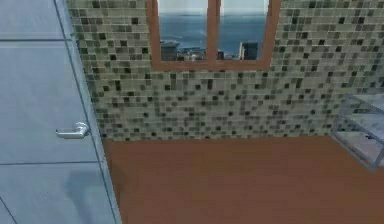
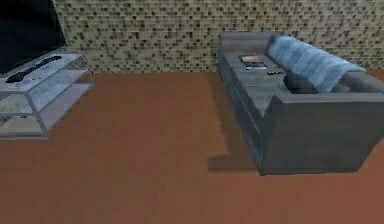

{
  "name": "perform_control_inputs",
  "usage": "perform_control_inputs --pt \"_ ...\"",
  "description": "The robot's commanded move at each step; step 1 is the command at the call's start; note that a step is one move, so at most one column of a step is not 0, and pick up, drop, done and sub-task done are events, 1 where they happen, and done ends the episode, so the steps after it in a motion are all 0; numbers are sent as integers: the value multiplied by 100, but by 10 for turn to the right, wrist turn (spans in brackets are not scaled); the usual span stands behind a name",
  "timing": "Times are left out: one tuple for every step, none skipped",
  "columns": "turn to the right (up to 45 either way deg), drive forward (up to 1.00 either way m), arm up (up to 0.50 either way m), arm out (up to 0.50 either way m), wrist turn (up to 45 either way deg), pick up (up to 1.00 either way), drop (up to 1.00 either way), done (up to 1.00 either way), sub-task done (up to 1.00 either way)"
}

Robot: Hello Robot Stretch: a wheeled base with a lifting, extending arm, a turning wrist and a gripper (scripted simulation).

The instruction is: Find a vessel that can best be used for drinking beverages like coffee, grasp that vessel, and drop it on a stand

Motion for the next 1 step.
perform_control_inputs --pt "-450 0 0 0 0 0 0 0 0"
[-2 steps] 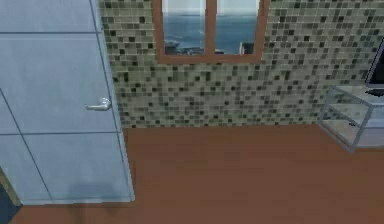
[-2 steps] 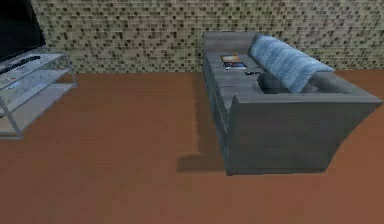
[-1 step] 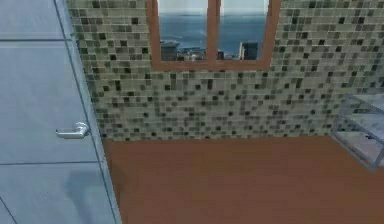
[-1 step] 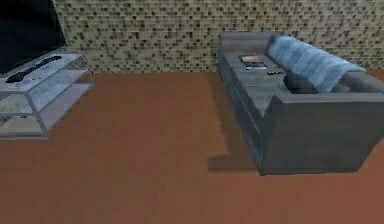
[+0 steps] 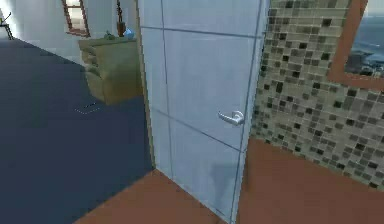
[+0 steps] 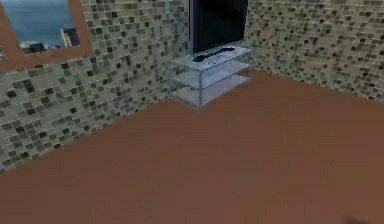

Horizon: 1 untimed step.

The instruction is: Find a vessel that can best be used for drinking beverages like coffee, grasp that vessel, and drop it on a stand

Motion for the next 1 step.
perform_control_inputs --pt "-450 0 0 0 0 0 0 0 0"
